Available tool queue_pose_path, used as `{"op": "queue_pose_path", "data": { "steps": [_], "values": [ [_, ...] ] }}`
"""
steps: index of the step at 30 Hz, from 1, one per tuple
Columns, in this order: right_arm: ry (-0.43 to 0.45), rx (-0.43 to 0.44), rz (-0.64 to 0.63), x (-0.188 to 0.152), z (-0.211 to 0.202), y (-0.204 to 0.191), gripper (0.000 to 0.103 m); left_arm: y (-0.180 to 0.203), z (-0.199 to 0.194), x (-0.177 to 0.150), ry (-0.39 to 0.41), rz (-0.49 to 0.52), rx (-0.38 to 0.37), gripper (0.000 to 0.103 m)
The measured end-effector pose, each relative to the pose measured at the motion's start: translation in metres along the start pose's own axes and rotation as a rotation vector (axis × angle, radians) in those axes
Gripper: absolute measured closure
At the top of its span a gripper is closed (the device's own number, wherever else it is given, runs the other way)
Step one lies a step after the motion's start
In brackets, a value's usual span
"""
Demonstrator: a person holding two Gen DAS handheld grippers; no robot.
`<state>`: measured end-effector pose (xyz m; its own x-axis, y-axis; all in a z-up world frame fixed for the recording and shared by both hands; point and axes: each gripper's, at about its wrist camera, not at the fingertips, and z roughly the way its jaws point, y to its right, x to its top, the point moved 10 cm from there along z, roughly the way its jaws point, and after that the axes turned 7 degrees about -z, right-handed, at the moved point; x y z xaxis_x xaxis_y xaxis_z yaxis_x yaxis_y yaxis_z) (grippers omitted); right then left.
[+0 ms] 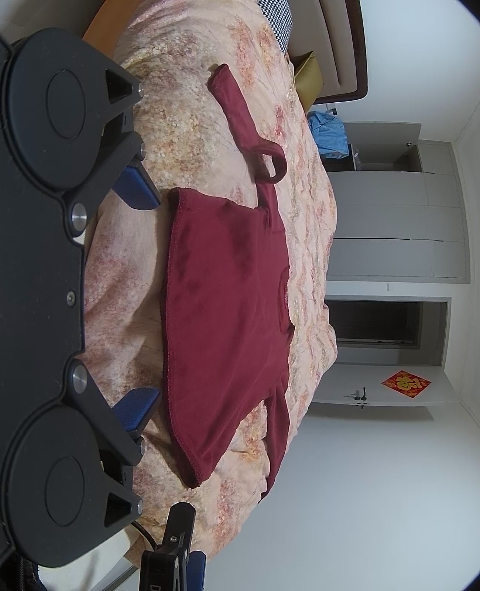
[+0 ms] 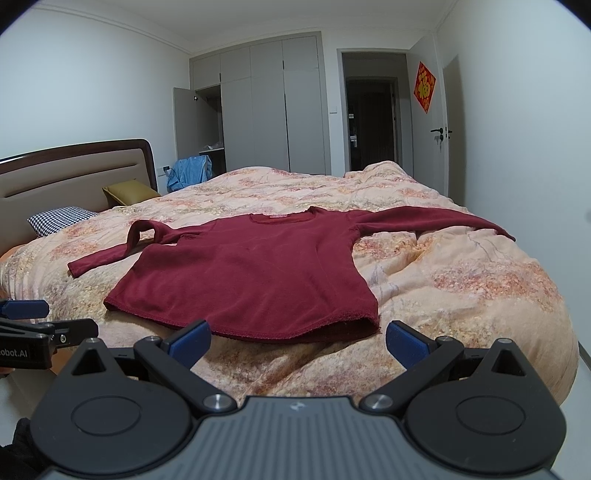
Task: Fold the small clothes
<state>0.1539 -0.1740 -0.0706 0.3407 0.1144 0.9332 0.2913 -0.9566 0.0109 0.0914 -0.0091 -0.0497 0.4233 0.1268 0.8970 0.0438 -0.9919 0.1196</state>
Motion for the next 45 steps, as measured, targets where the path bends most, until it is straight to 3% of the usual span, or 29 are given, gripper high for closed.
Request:
{"op": "queue_pose_path", "data": {
  "steps": [17, 26, 35, 45],
  "values": [
    [-0.041, 0.037, 0.075, 0.009, 0.017, 0.021, 0.000, -0.013, 0.019, 0.016, -0.051, -0.056, 0.016, 0.001],
    [-0.033, 0.011, 0.040, 0.040, 0.060, 0.039, 0.000, -0.018, 0.050, 0.054, -0.037, -0.038, 0.071, 0.001],
    [-0.073, 0.032, -0.011, 0.066, 0.107, 0.047, 0.000, -0.037, 0.099, 0.100, -0.040, -0.064, 0.141, 0.001],
    [-0.117, 0.018, -0.037, 0.079, 0.167, 0.073, 0.000, -0.036, 0.180, 0.150, -0.059, -0.040, 0.177, 0.001]
  ]
}}
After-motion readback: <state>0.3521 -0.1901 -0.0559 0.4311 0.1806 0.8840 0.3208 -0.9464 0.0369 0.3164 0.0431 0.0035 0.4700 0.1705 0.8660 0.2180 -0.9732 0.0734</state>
